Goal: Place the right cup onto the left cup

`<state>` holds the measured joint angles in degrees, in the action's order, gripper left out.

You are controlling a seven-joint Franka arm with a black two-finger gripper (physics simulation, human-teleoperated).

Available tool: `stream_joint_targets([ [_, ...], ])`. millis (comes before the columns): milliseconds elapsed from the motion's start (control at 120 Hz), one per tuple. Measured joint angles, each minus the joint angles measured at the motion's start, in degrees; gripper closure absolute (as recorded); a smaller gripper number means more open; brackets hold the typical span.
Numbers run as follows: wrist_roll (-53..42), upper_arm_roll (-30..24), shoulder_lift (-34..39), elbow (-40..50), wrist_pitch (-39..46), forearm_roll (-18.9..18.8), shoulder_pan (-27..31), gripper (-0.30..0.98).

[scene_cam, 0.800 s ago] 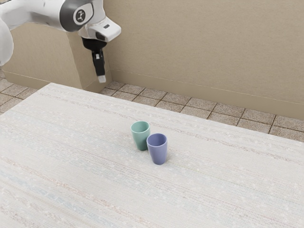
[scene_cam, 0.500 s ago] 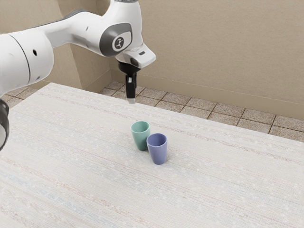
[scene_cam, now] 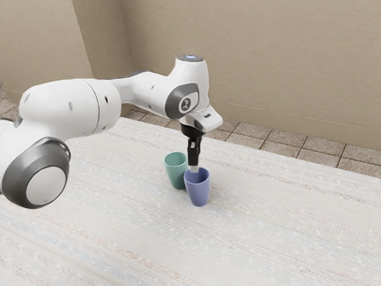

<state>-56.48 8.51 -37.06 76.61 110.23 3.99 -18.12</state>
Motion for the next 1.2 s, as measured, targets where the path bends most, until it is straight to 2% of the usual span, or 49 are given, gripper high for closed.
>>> stream_joint_targets([
  [125,-0.7,-1.0,-1.8,0.0,1.5,0.4,0.5,0.0],
  [208,-1.1,-1.0,-2.6,0.0,2.5,0.4,0.5,0.06],
  [392,-1.8,-1.1,-4.1,-1.2,4.6,-1.5,0.2,0.24],
  [567,-2.2,-1.2,-4.6,-2.2,5.7,-2.2,-0.6,0.54],
  [708,-2.2,-1.1,-4.3,-1.5,6.2,-2.0,-0.6,0.68],
  [1042,-1.4,-0.6,-2.7,1.0,6.8,-1.6,-0.9,0.76],
  [1200,-1.0,-0.4,1.2,4.3,6.9,-1.7,-0.8,0.77],
])
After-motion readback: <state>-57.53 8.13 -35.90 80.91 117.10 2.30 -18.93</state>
